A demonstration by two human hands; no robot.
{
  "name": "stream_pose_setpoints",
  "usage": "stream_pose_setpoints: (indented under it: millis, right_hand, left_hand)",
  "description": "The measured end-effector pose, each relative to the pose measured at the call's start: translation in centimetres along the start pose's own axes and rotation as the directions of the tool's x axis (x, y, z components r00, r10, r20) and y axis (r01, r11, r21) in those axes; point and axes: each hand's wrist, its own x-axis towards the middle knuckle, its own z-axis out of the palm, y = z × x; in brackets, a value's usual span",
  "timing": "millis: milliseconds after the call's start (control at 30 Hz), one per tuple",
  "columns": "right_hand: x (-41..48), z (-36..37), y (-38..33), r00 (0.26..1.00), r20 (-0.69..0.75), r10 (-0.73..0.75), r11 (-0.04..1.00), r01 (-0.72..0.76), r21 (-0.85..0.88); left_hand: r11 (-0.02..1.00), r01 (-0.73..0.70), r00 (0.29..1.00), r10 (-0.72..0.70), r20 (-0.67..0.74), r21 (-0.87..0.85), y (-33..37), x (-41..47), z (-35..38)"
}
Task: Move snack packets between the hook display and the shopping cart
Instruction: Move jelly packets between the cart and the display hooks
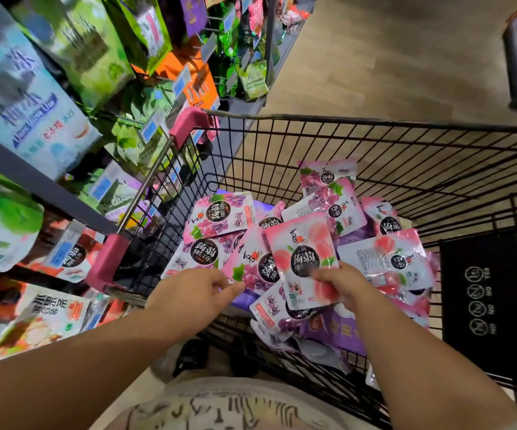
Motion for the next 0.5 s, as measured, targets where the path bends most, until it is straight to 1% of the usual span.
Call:
stream_pose_setpoints:
  millis: [67,167,300,333,400,433,500]
  right_hand:
    - [-1.1,0.6,-0.8,0.997,0.069,-0.035,0.999,0.032,0.033]
    - [-2.5,1.5,-2.5,0.973,0.193,-0.125,0.988,0.105,0.111]
    - [-4.6,4.3,-5.0,0.917,0.350,-0.189,0.945,0.074,0.318]
    - [-5.5,5.2,-5.5,0.895,0.395,-0.206,0.941,0.070,0.332]
    - [-7.1,7.0,-6.2,0.867,0.439,-0.234,0.929,0.067,0.363]
    - [-8.0,7.8,-6.5,0.863,0.442,-0.244,0.924,0.068,0.377]
    - [-8.7,9.3,-6.6,0.845,0.481,-0.233,0.917,0.025,0.399]
  left_hand:
    - [1.000,0.003,1.000,-0.003,-0.003,-0.012,0.1,0.0,0.0]
    - [1.000,0.002,1.000,-0.002,-0.002,-0.022,0.0,0.3,0.1]
    - [0.999,-0.036,0.999,0.035,-0.028,-0.035,-0.3,0.4,0.0]
    - [0.998,-0.049,0.998,0.048,-0.032,-0.028,-0.3,0.4,-0.1]
    - [0.998,-0.055,0.998,0.054,-0.038,-0.014,-0.1,0.3,-0.4]
    - [0.999,-0.050,0.998,0.049,-0.043,-0.012,-0.1,0.2,-0.6]
    - [0.998,-0.057,0.996,0.056,-0.067,-0.008,-0.3,0.2,-0.5]
